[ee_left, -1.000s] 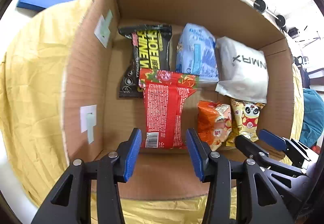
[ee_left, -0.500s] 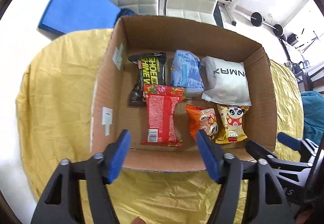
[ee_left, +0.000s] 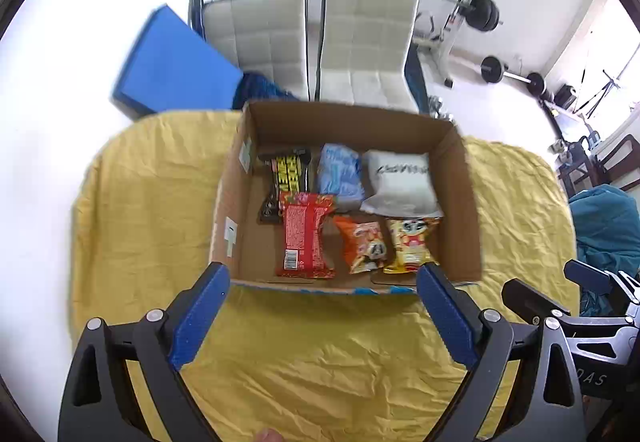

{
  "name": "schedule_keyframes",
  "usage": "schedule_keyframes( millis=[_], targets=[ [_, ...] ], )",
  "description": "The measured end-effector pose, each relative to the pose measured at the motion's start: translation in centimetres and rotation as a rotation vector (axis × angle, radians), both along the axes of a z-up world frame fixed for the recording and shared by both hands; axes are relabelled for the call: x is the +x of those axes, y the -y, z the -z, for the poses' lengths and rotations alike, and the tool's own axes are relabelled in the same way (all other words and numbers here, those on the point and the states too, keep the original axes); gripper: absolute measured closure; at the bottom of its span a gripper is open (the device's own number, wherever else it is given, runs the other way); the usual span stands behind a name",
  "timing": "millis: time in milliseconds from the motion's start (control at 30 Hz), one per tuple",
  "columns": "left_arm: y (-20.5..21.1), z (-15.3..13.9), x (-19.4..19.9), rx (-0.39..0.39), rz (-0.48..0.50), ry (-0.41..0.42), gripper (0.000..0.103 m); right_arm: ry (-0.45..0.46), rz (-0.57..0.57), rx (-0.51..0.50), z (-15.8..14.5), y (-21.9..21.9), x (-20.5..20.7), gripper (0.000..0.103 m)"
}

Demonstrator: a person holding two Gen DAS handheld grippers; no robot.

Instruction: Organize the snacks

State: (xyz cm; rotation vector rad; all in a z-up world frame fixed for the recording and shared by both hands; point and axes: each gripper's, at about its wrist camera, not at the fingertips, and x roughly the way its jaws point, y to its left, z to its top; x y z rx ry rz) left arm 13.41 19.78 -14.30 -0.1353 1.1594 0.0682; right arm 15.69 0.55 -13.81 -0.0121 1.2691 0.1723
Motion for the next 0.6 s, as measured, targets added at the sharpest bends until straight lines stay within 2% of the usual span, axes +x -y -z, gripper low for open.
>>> schedule_keyframes(
  millis=[100,267,367,600],
  targets=[
    [0.9,-3.1,-2.1,0.017,-0.005,0.044,0.007,0.051,-0.001,0.012,-3.5,1.3,-2.6,0.000],
    [2.0,-7.8,-5.6,-0.004,-0.013,0.100,0.007,0.100,-0.011,0.012,-7.3,2.5,-6.0,0.000],
    [2.4,-9.6,-6.9,0.011,-0.018,0.118,0.007,0.104,-0.028,0.026,-9.2,3.2,-7.7,0.000],
    [2.6,-12.7,-9.4,-0.015,-0.033,0.156,0.007,0.143,-0.048,0.043,-13.1,4.4,-9.9,0.000]
  ],
)
